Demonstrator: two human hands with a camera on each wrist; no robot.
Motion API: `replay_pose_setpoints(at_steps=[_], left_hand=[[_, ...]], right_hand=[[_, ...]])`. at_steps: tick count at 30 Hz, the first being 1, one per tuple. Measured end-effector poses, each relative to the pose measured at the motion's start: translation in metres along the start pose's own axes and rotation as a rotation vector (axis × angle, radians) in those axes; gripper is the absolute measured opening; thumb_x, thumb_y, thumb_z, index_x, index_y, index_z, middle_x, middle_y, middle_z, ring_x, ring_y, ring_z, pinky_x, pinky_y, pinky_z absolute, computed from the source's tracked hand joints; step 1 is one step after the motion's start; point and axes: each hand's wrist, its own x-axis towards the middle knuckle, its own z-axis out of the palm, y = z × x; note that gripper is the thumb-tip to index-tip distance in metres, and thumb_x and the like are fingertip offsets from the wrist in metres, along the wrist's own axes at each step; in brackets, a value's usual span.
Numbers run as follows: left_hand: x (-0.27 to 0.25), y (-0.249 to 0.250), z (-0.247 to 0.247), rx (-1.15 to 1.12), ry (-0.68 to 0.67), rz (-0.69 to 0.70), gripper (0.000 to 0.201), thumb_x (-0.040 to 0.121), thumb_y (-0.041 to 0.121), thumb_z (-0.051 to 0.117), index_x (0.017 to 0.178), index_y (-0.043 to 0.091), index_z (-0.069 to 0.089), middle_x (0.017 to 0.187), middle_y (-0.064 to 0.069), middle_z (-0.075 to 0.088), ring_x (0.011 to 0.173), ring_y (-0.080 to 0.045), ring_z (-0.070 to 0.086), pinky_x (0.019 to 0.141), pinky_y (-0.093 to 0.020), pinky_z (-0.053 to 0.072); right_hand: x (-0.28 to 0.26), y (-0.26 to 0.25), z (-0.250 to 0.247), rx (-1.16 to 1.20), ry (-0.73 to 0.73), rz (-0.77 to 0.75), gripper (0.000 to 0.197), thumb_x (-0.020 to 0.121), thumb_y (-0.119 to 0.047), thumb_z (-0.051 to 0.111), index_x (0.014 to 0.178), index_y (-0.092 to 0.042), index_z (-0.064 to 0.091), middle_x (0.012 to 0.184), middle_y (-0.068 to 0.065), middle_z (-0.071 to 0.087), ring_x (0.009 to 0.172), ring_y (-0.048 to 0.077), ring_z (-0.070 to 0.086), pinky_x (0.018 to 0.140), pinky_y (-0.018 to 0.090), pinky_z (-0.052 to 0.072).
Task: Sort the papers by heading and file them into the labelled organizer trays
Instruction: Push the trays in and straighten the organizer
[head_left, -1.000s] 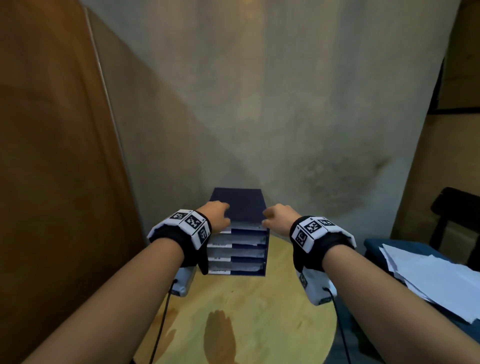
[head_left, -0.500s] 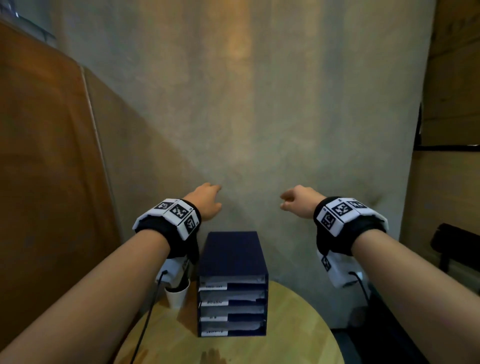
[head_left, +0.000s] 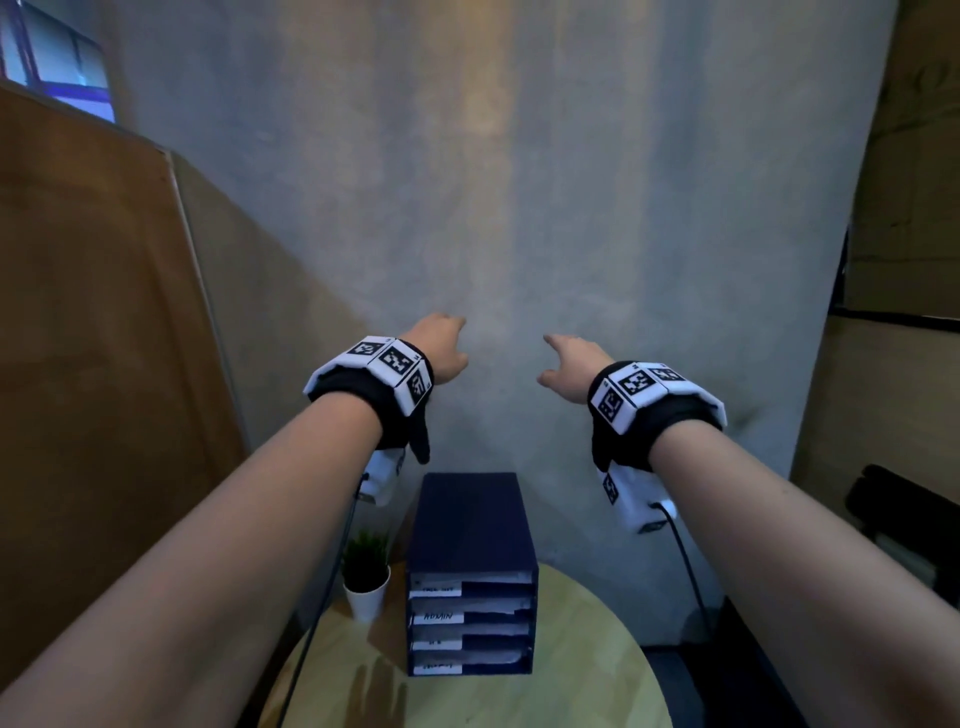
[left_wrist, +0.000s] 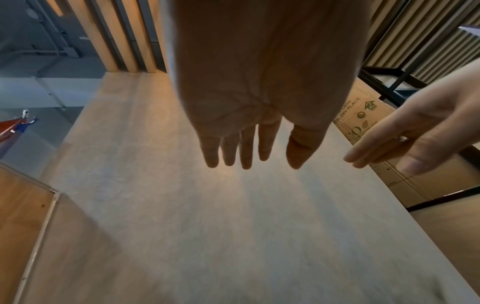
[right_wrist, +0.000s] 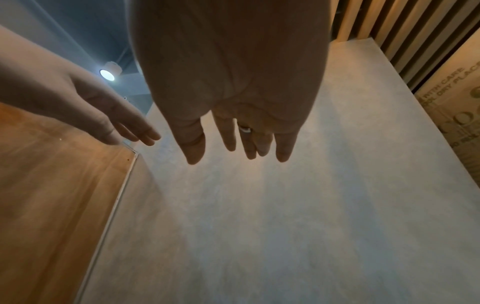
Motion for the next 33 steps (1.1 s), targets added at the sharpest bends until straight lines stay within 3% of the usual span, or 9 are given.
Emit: replay_pose_setpoints(at_steps=[8, 13, 22, 33], left_hand=[[0.012, 0.017, -0.028, 0.003, 0.015, -0.007, 0.055, 0.095, 0.018, 0.046, 0.145, 0.001, 0.030, 0.150, -0.017, 0.032, 0.140, -0.027, 0.030, 0.112, -0.034, 0.029], [0.018, 0.016, -0.025, 0.049, 0.020, -0.030, 0.059, 0.094, 0.031, 0.049, 0.144, 0.005, 0.031, 0.151, -0.015, 0.031, 0.141, -0.029, 0.029, 0.114, -0.039, 0.030], [0.019, 0.011, -0.009, 0.071, -0.005, -0.070, 0.064, 0.094, 0.041, 0.048, 0.143, 0.004, 0.032, 0.152, -0.014, 0.032, 0.141, -0.026, 0.029, 0.115, -0.038, 0.027], [0.027, 0.020, -0.032, 0.062, 0.025, -0.068, 0.068, 0.093, 0.041, 0.049, 0.145, 0.003, 0.030, 0.153, -0.014, 0.030, 0.142, -0.025, 0.027, 0.116, -0.035, 0.026]], right_hand=[[0.021, 0.008, -0.033, -0.050, 0.044, 0.040, 0.054, 0.093, -0.021, 0.051, 0.141, -0.004, 0.034, 0.148, 0.018, 0.036, 0.140, 0.031, 0.031, 0.112, 0.041, 0.033], [0.030, 0.016, -0.030, -0.106, 0.043, 0.042, 0.052, 0.092, -0.023, 0.053, 0.137, -0.004, 0.037, 0.144, 0.017, 0.038, 0.138, 0.030, 0.030, 0.109, 0.044, 0.034], [0.042, 0.012, -0.024, -0.142, 0.038, -0.039, 0.053, 0.091, -0.020, 0.053, 0.139, -0.004, 0.035, 0.145, 0.017, 0.037, 0.140, 0.029, 0.027, 0.110, 0.044, 0.033], [0.052, 0.013, -0.047, -0.187, 0.113, -0.059, 0.050, 0.091, -0.016, 0.050, 0.139, -0.006, 0.036, 0.148, 0.016, 0.033, 0.144, 0.028, 0.023, 0.109, 0.044, 0.032]])
